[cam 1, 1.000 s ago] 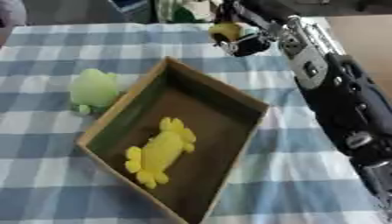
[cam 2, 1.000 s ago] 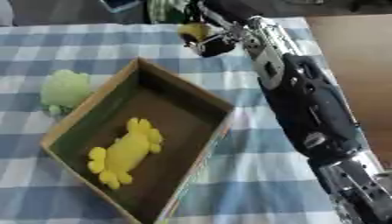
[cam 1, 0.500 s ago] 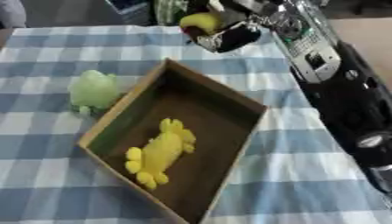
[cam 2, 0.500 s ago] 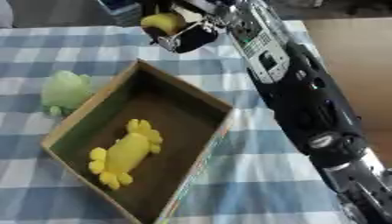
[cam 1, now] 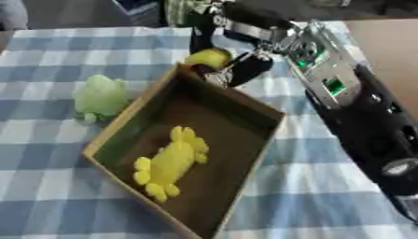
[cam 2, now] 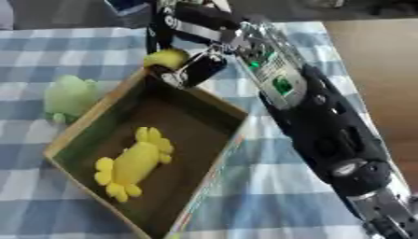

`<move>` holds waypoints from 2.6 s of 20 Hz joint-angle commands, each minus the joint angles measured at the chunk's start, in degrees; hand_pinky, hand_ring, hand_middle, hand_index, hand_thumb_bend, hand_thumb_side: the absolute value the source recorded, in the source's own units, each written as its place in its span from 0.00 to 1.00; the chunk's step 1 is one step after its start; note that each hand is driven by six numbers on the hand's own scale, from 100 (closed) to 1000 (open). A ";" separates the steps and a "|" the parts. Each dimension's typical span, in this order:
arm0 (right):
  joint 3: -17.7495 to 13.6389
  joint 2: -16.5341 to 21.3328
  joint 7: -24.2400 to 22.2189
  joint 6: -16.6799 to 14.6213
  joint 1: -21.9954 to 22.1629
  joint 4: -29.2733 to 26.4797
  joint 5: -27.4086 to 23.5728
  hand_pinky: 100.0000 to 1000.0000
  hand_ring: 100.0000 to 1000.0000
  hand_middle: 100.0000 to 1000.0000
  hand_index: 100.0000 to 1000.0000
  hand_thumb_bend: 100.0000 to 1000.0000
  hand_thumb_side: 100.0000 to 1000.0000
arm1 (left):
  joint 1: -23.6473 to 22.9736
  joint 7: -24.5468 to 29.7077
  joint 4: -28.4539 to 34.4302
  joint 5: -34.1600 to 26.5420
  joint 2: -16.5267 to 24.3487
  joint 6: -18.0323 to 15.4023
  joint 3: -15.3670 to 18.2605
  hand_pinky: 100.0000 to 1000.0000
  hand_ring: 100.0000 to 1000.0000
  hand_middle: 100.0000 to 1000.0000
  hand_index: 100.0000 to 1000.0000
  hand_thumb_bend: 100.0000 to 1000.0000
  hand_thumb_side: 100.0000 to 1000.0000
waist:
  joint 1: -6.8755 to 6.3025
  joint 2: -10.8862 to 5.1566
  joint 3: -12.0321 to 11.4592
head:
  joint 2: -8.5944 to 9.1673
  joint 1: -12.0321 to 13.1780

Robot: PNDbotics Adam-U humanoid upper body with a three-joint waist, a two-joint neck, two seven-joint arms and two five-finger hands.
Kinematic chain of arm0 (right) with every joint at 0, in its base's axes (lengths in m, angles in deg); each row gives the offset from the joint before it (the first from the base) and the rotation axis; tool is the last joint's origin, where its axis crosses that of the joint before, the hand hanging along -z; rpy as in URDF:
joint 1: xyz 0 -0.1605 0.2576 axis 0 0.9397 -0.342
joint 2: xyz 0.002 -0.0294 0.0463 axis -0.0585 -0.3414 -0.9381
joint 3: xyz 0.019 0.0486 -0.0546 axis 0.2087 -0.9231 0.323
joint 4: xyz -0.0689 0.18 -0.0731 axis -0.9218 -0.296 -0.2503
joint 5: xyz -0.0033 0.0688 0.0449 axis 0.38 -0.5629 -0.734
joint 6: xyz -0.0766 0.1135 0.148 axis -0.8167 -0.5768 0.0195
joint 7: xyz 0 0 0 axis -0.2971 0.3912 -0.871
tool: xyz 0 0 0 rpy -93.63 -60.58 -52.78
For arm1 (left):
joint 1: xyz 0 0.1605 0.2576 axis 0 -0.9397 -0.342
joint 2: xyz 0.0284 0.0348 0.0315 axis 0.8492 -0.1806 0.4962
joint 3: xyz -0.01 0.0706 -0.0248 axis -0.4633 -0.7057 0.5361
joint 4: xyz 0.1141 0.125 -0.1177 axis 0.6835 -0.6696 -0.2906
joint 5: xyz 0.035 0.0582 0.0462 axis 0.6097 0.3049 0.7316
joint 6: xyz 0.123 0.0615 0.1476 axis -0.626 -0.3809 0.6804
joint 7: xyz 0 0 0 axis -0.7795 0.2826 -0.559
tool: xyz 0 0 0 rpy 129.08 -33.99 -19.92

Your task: Pick up objects on the table and place them in the box.

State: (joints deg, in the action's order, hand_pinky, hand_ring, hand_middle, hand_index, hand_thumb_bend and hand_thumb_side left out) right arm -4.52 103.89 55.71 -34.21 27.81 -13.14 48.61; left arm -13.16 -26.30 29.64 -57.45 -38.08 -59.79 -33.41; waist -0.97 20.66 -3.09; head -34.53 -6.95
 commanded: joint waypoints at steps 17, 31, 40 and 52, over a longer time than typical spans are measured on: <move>2.21 0.09 -9.87 -0.31 6.98 -3.92 0.98 0.64 0.58 0.36 0.55 0.00 0.00 | 0.62 0.08 1.01 0.03 0.65 -0.09 -0.14 0.41 0.51 0.53 0.77 0.00 0.66 | -0.20 -0.83 0.26 | -0.61 -0.90; 0.83 0.48 -14.74 -8.63 5.86 -5.40 0.54 0.82 0.82 0.69 0.84 0.40 0.52 | 0.47 0.15 1.01 0.05 0.58 0.03 -0.18 0.41 0.52 0.53 0.77 0.00 0.66 | -0.07 -0.90 0.38 | -0.53 -0.77; -4.75 1.31 -7.85 -6.66 3.41 -10.32 -3.82 0.81 0.80 0.66 0.84 0.38 0.68 | 0.46 0.03 1.01 0.08 0.70 0.01 -0.11 0.41 0.52 0.53 0.77 0.00 0.66 | -0.35 -1.17 0.76 | -0.80 -0.51; -12.95 6.37 20.47 8.78 4.61 -17.65 -19.04 0.83 0.79 0.69 0.85 0.00 0.68 | 0.72 -0.36 1.01 0.58 2.13 0.16 0.03 0.41 0.52 0.54 0.77 0.00 0.64 | -0.88 -1.61 1.56 | -1.25 0.94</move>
State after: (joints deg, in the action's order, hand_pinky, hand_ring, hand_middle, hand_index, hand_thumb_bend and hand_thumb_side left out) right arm -16.28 108.43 73.47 -26.64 33.14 -29.37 32.17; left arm -13.12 -26.45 29.64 -57.20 -37.45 -59.64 -33.67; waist -1.82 20.51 -1.54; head -35.30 -6.29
